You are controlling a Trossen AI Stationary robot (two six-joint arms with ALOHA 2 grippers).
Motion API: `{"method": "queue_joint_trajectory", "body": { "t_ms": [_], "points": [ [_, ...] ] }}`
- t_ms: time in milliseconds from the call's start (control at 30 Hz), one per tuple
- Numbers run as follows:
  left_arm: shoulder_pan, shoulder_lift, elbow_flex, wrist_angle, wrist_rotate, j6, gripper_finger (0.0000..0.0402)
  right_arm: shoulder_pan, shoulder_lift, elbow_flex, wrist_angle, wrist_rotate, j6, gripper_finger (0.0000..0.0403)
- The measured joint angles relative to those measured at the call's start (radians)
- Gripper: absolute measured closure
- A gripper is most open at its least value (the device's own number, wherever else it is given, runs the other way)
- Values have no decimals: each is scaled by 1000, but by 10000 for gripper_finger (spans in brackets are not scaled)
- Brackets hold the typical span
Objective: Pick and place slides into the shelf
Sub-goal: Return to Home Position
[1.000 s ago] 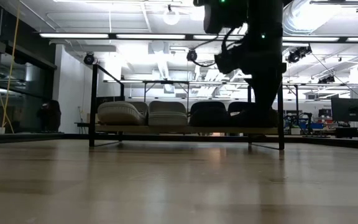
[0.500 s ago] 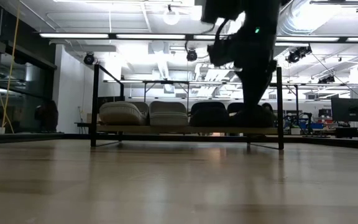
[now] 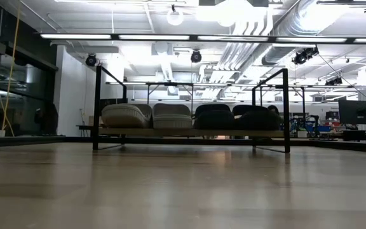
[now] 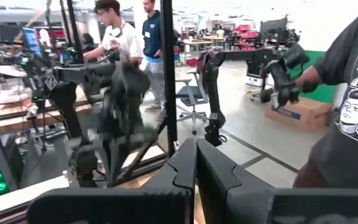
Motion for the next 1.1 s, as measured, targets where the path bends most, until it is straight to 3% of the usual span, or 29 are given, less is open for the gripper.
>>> {"method": "queue_joint_trajectory", "body": {
  "t_ms": [167,333,500,667,867,1100],
  "points": [
    [0,-33,7,10,-71,-9,401,25,-103,79,48,49,-85,403],
    [0,-98,78,-62,-227,56,401,53,-183,124,173,120,-290,403],
    [0,-151,208,-367,-502,199,401,67,-256,125,156,122,-367,403],
    [0,-200,314,-643,-737,214,401,86,-307,111,13,168,-329,403],
    [0,-302,275,-745,-859,215,402,99,-419,-97,49,199,-244,403],
    [0,-470,80,-708,-883,186,402,99,-657,-485,500,71,-260,403]
  ]
}}
